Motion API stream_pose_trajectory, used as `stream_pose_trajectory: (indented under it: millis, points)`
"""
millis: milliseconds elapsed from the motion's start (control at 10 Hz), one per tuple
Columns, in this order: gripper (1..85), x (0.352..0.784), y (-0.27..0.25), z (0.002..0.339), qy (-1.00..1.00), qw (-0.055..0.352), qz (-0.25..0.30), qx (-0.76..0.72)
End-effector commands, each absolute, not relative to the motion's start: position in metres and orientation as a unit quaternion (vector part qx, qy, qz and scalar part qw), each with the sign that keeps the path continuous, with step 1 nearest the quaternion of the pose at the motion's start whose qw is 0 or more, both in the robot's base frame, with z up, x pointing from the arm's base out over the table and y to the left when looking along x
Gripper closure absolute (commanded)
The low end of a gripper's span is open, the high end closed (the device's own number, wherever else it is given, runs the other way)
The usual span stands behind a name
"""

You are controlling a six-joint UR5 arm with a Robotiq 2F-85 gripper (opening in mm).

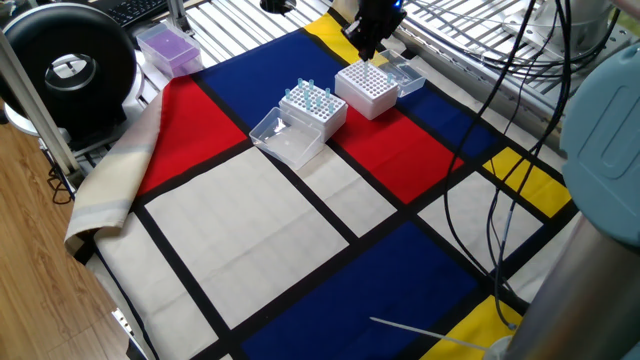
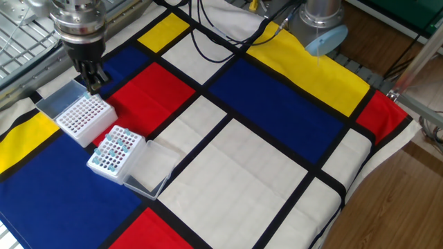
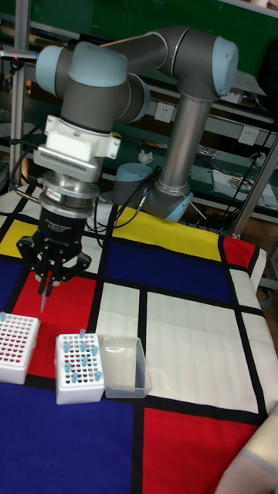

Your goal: Transfer all medium pipette tips from one holder to another

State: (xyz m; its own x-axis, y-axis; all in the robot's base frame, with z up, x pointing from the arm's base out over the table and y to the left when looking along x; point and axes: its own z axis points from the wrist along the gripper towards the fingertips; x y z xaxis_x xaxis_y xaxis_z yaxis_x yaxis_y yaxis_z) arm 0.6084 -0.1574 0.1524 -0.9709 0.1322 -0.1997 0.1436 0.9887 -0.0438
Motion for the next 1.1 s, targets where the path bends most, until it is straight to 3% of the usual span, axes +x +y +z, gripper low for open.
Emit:
stream_pose_trajectory:
  millis: [0, 1000]
  points:
    - [84.0, 0.601, -0.183, 0.147, 0.992, 0.101, -0.034, 0.073]
    - [84.0, 0.604, -0.179, 0.123, 0.989, 0.116, -0.035, 0.082]
